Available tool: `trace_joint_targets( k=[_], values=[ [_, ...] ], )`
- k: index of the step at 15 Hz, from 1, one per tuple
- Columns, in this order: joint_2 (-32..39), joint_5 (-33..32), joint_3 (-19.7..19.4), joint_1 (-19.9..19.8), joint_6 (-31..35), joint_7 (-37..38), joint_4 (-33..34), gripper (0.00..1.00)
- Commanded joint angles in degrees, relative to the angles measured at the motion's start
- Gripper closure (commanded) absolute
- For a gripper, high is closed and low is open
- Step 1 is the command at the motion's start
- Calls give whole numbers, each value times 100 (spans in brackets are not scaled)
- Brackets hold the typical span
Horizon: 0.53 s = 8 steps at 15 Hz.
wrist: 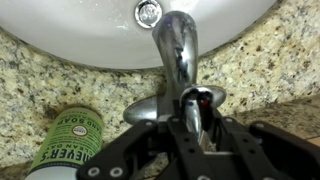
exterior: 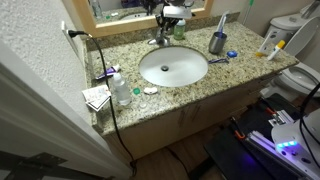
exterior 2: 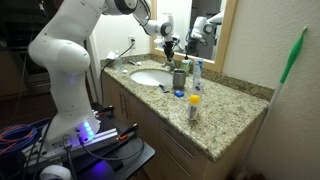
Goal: Push the faucet handle down
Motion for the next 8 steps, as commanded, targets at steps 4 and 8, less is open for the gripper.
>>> trace_joint_targets(
  k=[4,8],
  values=[
    [7,-12,-34,95,-475,7,-399,93],
    [94,-119,-177,177,-294,224,-478,93]
  ],
)
